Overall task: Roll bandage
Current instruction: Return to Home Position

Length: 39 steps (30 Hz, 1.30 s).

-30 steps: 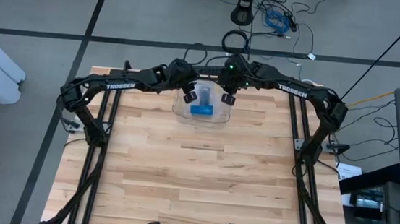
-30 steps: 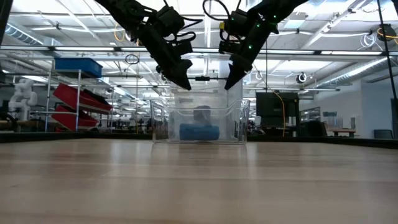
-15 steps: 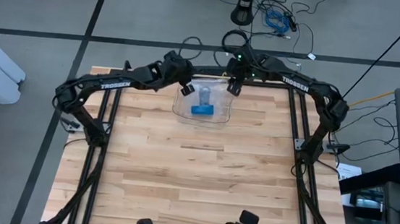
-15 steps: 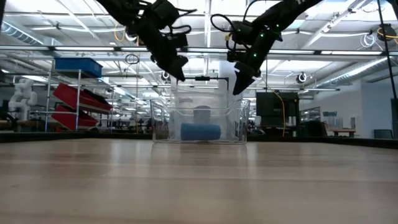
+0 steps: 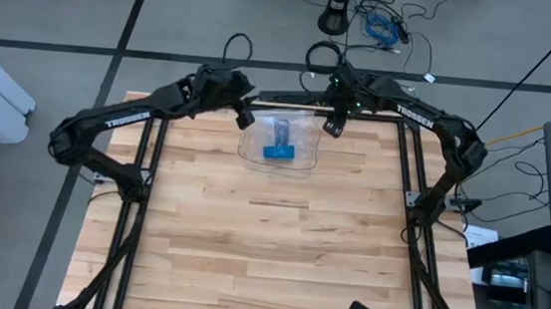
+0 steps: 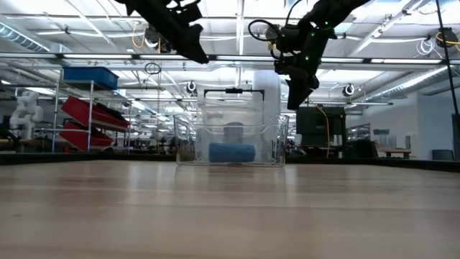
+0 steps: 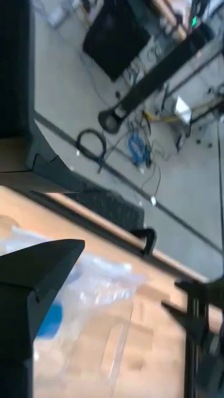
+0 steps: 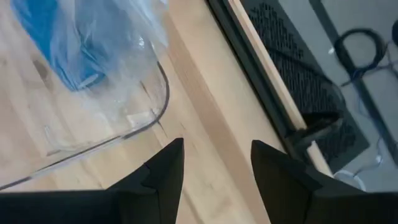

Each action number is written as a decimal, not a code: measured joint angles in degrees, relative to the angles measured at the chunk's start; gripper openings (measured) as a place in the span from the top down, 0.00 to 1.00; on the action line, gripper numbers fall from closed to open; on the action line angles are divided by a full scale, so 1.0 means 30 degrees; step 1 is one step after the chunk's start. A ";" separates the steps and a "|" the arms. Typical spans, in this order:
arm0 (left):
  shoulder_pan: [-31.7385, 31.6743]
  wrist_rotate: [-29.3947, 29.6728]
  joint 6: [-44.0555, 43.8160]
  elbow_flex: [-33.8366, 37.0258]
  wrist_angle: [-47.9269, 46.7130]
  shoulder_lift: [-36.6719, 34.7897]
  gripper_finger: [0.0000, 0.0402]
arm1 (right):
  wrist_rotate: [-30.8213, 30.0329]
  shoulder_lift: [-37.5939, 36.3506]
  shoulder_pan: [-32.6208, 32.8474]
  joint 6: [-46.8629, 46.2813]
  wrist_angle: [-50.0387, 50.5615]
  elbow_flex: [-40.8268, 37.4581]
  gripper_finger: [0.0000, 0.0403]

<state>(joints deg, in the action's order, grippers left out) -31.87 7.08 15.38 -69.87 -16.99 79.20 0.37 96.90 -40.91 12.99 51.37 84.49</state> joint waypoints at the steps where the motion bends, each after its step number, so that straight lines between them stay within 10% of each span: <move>1: 0.0005 -0.0366 -0.0006 0.0000 -0.0283 -0.0170 0.66 | -0.0002 0.0000 -0.0007 -0.0309 0.0152 0.0000 0.58; 22: 0.2801 -0.2202 -0.2035 0.4235 -0.2188 -0.7618 0.66 | 0.2648 -0.8123 0.4794 -0.0474 -0.2490 -0.0313 0.99; 39: 0.5122 -0.1229 -0.6386 1.0186 -0.0079 -1.2714 0.66 | 0.1368 -1.6126 1.1006 -0.3260 -0.6740 -0.7821 1.00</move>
<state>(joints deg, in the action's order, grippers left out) -16.51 3.40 -3.78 -39.31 -17.23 41.06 4.47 48.53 -7.89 3.21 31.15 61.03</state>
